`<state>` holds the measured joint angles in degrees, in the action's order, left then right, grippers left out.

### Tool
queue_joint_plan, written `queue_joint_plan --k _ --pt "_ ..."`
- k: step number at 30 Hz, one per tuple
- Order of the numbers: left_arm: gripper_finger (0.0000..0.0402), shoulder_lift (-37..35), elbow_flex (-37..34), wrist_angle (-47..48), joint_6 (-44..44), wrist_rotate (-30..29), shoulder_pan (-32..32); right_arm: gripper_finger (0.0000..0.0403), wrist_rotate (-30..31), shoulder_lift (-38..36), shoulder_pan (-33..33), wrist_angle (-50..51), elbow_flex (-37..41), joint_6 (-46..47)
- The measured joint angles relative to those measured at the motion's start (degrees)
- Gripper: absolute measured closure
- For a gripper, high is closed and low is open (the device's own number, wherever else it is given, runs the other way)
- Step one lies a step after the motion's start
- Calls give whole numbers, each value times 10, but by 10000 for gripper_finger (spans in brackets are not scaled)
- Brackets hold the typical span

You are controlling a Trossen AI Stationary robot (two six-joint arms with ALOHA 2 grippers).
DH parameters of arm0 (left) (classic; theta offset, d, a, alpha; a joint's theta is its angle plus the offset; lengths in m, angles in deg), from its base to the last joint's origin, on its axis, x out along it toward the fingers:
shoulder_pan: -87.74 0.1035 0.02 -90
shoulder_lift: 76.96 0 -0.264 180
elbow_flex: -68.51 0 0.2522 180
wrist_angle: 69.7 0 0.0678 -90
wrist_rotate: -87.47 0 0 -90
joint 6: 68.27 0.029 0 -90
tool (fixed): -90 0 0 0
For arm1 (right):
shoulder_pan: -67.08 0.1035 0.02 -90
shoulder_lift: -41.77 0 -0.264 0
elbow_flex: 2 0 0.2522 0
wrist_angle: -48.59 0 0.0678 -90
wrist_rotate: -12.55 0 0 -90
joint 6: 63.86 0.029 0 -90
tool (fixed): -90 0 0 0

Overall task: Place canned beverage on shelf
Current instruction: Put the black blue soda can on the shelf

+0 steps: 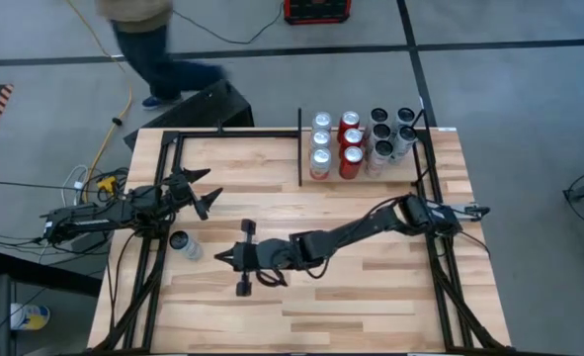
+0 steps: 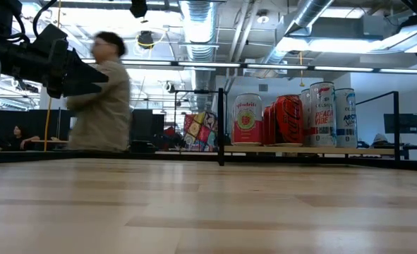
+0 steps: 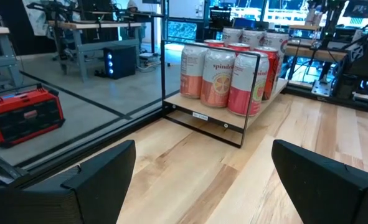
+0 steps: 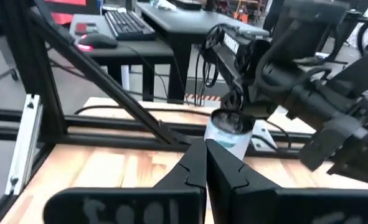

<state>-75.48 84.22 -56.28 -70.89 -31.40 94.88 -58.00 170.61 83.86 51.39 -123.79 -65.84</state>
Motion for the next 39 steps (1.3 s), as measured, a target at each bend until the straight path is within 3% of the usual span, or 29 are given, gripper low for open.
queue_joint_plan --k 17,24,28,30,34,39 --pt "40 0 -1 -9 0 0 0 378 -2 0 3 5 1 0" --pt "40 0 -1 -20 -145 -2 0 378 -2 0 -3 1 1 4" --pt "40 0 -1 -12 -204 -58 0 378 -2 0 -4 2 1 4" --pt "40 0 -1 -4 -232 -58 0 378 -2 0 -4 2 1 2" --pt "40 1 21 20 -194 43 0 378 -2 0 -5 3 1 0" --pt "40 40 139 177 -172 101 -1 378 -2 0 -9 3 1 -16"
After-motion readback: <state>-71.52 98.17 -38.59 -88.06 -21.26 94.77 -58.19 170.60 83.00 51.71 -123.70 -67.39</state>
